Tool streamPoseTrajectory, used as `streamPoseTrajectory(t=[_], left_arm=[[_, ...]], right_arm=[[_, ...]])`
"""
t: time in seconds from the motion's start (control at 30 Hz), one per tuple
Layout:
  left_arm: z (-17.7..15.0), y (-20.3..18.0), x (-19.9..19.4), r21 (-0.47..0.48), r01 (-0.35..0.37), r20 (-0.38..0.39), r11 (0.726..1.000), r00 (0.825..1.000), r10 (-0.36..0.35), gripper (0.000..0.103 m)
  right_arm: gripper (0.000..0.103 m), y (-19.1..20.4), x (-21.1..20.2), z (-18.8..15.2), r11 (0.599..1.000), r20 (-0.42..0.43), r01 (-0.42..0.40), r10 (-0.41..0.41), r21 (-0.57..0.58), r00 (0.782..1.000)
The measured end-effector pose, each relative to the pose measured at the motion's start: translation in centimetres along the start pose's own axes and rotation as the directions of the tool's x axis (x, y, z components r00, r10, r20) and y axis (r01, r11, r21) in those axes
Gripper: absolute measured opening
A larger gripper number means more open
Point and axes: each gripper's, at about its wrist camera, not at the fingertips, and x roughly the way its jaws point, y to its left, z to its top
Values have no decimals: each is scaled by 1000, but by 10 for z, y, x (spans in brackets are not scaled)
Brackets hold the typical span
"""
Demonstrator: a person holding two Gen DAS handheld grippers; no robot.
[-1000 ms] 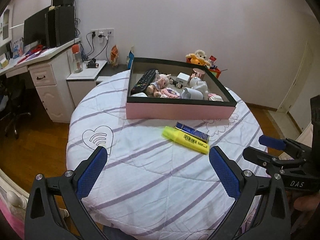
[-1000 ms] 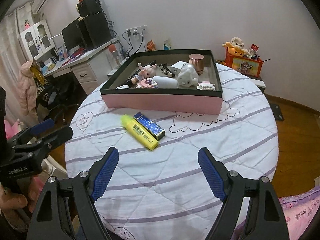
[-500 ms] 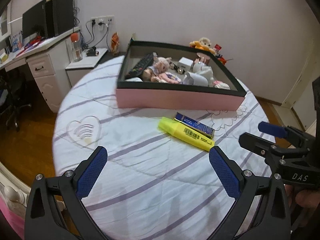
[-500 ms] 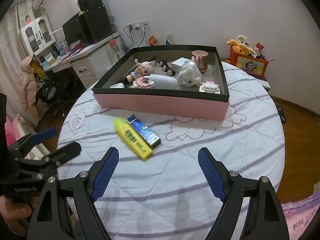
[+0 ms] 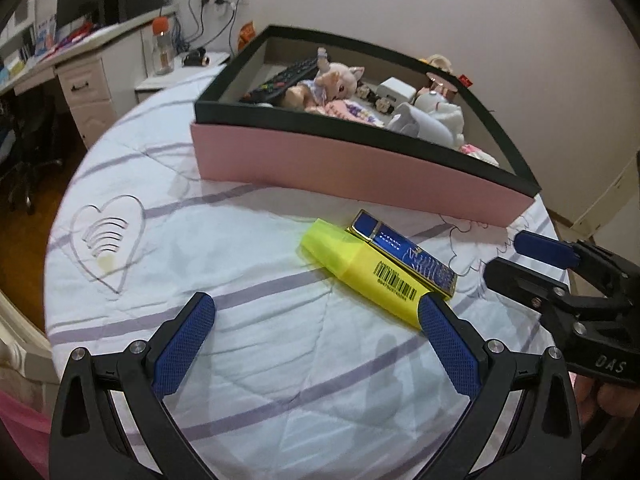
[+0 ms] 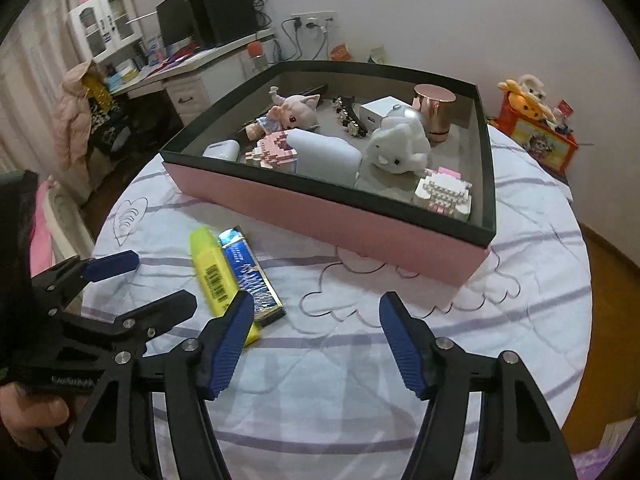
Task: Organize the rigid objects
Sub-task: 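Grasp the yellow highlighter with the left tool while the right tool grasps the blue packet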
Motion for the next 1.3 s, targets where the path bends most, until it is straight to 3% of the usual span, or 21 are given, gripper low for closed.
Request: streamPoseTrajectory(t=[0.3,0.47,0.8,0.93,1.03,1.13,1.2,1.3], left_arm=[[10,-19,22,41,-79,23,996,997,78,103],[6,-11,17,69,-98,38,993,995,95,103],[-1,10,11,72,-117,32,991,993,115,99],[3,11,15,86,-127,42,988,991,124,96],[1,9,13,115,-121,56,986,992,115,84],[0,13,8,132,-105,62,986,993,97,71],[-1,17,6,138,-107,64,985,993,99,54],[0,28,1,137,-89,62,987,995,81,33]], right_arm=[[67,-12,8,-2,999,-5,-30,30,18,1000],[67,-8,9,-2,999,-6,-44,45,15,999],[67,24,34,11,994,-26,-56,53,-98,998],[51,29,44,17,994,-33,-46,43,-102,999],[38,38,50,16,990,-47,-62,56,-128,997],[37,48,61,14,984,-56,-25,15,-174,998],[37,50,62,15,984,-59,-17,7,-176,998],[28,55,61,14,984,-59,-15,5,-176,998]])
